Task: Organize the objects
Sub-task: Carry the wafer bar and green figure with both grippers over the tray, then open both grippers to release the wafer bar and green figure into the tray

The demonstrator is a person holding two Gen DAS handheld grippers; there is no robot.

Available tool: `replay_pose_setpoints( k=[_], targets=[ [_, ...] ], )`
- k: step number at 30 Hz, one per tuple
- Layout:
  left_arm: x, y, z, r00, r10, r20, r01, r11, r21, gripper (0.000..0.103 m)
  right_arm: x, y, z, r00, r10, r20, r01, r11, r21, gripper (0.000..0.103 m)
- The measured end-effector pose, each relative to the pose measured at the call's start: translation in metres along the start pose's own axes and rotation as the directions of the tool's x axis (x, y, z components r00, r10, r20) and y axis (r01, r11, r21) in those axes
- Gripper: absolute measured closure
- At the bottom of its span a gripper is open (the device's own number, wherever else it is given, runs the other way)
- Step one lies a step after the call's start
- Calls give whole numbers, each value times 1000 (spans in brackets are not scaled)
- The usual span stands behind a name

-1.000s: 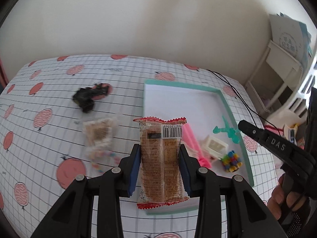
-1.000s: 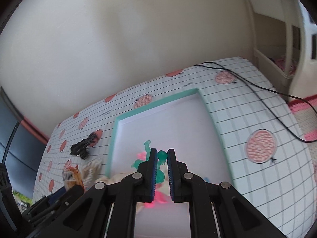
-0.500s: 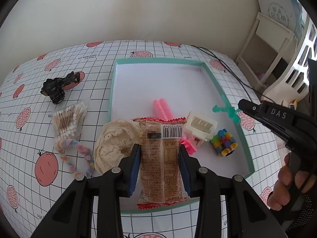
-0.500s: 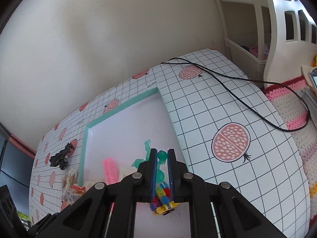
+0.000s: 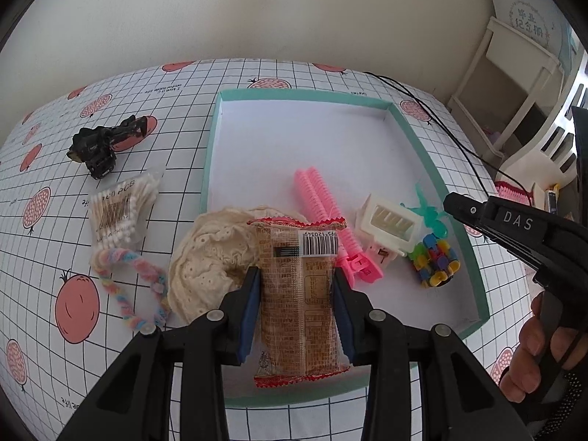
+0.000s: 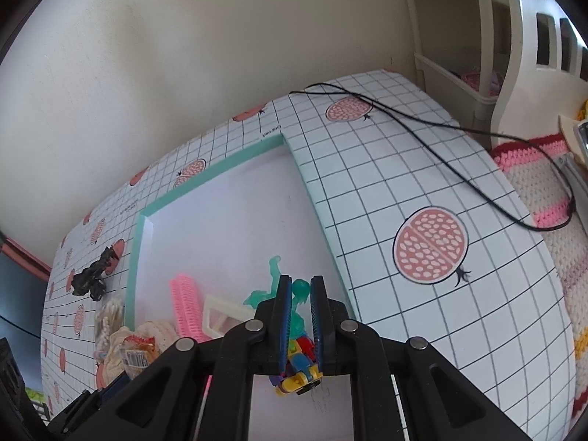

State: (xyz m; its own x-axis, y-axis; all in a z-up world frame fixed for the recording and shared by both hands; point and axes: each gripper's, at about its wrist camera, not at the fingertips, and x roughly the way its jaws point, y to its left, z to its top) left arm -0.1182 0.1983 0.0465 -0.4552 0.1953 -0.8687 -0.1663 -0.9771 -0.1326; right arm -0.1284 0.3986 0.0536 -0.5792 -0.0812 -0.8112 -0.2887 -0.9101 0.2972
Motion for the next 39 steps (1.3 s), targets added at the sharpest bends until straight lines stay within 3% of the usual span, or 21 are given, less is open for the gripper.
replay_pose_setpoints(
  k=[13,25,30,37,39],
  targets=[
    [0,-3,-1,999,-36,-27,37,999,25,56,5,6,-3,1000,-21,-20,20,999,-32,91],
    [-29,2,0,997,-66,44,66,998,3,56,-8,11,0,1000,-8,30,9,999,-45,80],
    [-37,10,4,995,-40,91,42,999,-17,56,-15,17,0,998,-11,67,16,997,-77,80],
    [-34,40,5,995,36,96,-23,990,-136,55,-14,24,-1,998,-2,57,8,994,-108,80],
    [-38,49,6,991,68,114,-48,985,-167,46,-14,25,-1,998,1,55,5,994,-112,80]
  ],
)
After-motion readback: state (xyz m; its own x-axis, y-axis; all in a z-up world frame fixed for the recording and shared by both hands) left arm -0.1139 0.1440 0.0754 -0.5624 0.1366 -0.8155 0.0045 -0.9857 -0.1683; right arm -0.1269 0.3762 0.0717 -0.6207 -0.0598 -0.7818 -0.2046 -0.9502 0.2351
